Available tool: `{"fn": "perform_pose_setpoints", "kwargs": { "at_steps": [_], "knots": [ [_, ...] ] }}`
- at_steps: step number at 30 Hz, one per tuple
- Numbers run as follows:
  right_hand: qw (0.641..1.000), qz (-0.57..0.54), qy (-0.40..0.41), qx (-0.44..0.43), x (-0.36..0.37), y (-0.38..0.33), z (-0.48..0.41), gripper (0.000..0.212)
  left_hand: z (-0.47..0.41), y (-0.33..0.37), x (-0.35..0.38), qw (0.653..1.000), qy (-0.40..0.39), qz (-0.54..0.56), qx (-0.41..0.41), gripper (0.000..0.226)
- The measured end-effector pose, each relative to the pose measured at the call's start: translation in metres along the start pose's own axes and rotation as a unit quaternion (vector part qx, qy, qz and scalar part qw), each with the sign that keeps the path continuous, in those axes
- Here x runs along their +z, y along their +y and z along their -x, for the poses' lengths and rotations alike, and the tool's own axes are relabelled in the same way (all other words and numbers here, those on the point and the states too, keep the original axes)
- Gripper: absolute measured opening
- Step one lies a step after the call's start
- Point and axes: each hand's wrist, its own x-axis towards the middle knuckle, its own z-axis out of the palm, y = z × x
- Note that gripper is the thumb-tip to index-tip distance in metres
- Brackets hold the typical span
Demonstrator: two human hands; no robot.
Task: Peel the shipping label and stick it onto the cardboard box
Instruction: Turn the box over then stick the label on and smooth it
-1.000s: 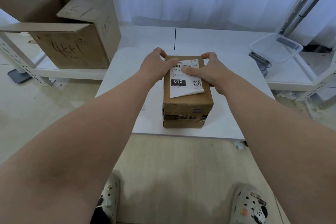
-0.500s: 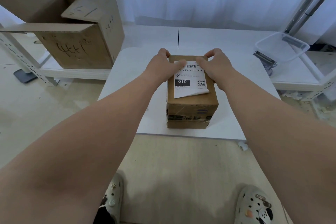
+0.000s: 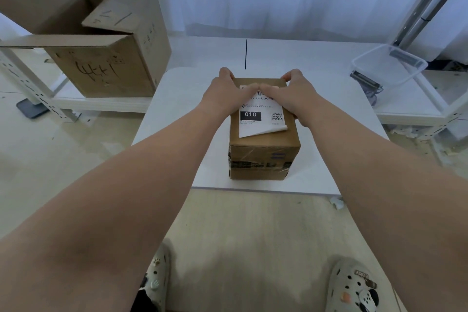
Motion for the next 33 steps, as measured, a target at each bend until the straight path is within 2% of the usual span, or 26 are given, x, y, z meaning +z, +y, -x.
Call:
{"fn": "perform_pose_setpoints", "kwargs": {
  "at_steps": [4,6,8,9,11,12,14,16,19,23,27,29,33],
  "knots": [
    [0.997,0.035,0.06,-0.026,0.003,0.0,-0.005,0.04,-0.004,0.001,-0.002,0.999,0.032,-0.009,0.014,0.04],
    [0.996,0.054,0.066,-0.028,0.004,0.0,-0.005,0.036,-0.005,-0.003,-0.004,0.999,0.04,0.009,0.021,0.032],
    [0.997,0.034,0.063,-0.032,0.003,0.002,-0.004,0.035,-0.004,-0.008,-0.006,0.998,0.04,0.026,0.043,0.032],
    [0.996,0.033,0.067,-0.05,0.001,0.005,-0.002,0.035,0.0,-0.009,-0.009,0.996,0.047,0.011,0.08,0.035],
    [0.981,0.083,0.093,-0.147,-0.009,0.007,0.007,0.038,0.01,-0.008,-0.019,0.974,0.07,-0.056,0.206,0.039],
    [0.965,0.119,0.089,-0.216,-0.014,0.006,0.013,0.039,0.017,-0.005,-0.023,0.957,0.057,-0.097,0.268,0.037],
    [0.931,0.176,0.011,-0.319,-0.022,0.002,0.026,0.039,0.029,0.0,-0.027,0.921,-0.031,-0.201,0.333,0.037],
    [0.91,0.248,-0.078,-0.324,-0.025,0.003,0.037,0.04,0.037,-0.004,-0.026,0.891,-0.107,-0.302,0.321,0.042],
    [0.9,0.324,-0.105,-0.273,-0.03,0.013,0.045,0.044,0.039,-0.018,-0.036,0.896,-0.11,-0.361,0.236,0.049],
    [0.907,0.332,-0.078,-0.246,-0.036,0.018,0.047,0.042,0.038,-0.023,-0.044,0.899,-0.097,-0.385,0.187,0.053],
    [0.891,0.327,0.011,-0.316,-0.028,0.013,0.042,0.036,0.042,-0.01,-0.032,0.88,-0.095,-0.409,0.221,0.052],
    [0.895,0.31,0.018,-0.32,-0.024,0.01,0.04,0.036,0.042,-0.006,-0.028,0.877,-0.102,-0.407,0.236,0.051],
    [0.905,0.289,0.005,-0.313,-0.022,0.009,0.041,0.037,0.036,-0.002,-0.023,0.895,-0.1,-0.386,0.201,0.051]
  ]
}}
